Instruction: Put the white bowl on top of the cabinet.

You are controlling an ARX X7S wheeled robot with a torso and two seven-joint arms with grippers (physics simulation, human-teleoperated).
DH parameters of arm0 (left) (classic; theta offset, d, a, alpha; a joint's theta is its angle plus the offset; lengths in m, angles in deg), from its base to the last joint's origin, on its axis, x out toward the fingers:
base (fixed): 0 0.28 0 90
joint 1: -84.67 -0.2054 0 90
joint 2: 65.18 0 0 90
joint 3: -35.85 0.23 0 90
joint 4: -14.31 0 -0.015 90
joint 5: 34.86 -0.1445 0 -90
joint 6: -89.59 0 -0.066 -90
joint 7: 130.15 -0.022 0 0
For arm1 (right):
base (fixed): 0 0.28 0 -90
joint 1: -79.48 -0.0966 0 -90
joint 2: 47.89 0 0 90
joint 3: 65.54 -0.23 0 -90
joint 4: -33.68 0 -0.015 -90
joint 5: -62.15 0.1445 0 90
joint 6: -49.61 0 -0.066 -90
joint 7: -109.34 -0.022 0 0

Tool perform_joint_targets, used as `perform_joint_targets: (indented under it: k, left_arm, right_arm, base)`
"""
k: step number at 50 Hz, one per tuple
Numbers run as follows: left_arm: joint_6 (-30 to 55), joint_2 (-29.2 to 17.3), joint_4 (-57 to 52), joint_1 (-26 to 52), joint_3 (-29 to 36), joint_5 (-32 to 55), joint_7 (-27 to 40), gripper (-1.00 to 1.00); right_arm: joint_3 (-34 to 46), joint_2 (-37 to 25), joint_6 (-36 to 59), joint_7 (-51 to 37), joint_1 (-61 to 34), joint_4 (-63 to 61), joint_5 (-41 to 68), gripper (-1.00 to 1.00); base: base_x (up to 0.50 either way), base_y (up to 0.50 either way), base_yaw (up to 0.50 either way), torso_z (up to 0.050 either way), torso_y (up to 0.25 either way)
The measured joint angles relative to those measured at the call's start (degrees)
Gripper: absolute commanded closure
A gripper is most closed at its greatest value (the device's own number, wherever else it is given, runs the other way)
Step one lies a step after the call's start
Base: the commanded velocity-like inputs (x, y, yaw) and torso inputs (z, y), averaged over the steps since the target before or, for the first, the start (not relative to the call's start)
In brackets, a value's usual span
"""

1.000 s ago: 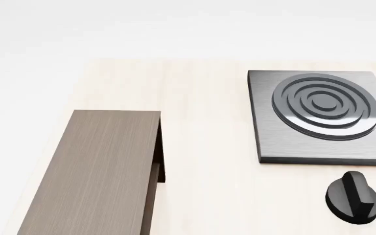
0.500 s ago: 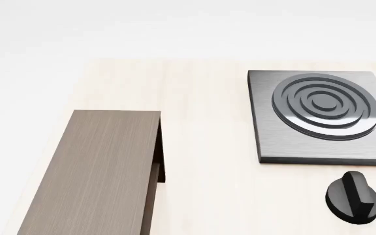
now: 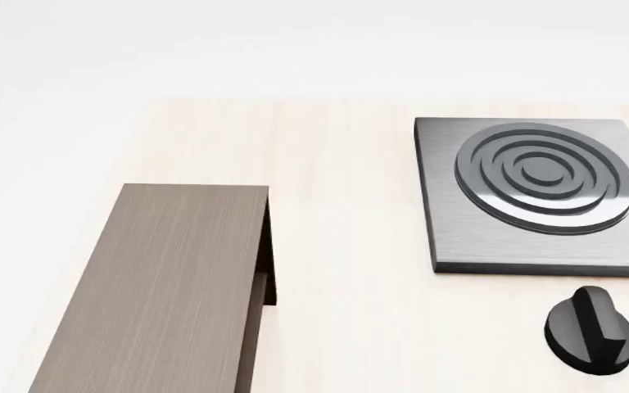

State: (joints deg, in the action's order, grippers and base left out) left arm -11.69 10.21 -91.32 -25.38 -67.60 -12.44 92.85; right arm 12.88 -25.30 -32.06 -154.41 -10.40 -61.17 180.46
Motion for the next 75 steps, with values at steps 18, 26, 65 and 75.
perform_joint_targets:
  k: [18, 26, 65, 75]
  left_arm:
    - [0.1, -0.2, 0.5, 0.4, 0.5, -0.3, 0.2, -1.0]
    - [0.3, -0.3, 0.8, 0.6, 0.8, -0.5, 0.3, -1.0]
    - [0.3, -0.6, 1.5, 0.9, 1.6, -0.7, 0.8, -1.0]
    - [0.1, -0.7, 1.9, 1.1, 1.7, -0.4, 0.7, -1.0]
  right_arm:
    - [6.1, 3.6, 3.3, 6.8, -3.7, 9.5, 0.6, -1.0]
    - [9.1, 4.8, 5.5, 8.7, -7.0, 13.4, 0.8, -1.0]
    - [9.7, 7.5, 6.3, 14.9, -9.4, 24.0, -1.1, 1.0]
    - [9.4, 7.3, 4.9, 13.3, -7.2, 22.0, -1.6, 1.0]
  base:
    - [0.0, 0.0, 0.0, 0.0, 0.0]
    - [0.0, 0.0, 0.0, 0.0, 0.0]
    - [0.0, 0.0, 0.0, 0.0, 0.0]
    - [0.0, 0.0, 0.0, -0.001, 0.0]
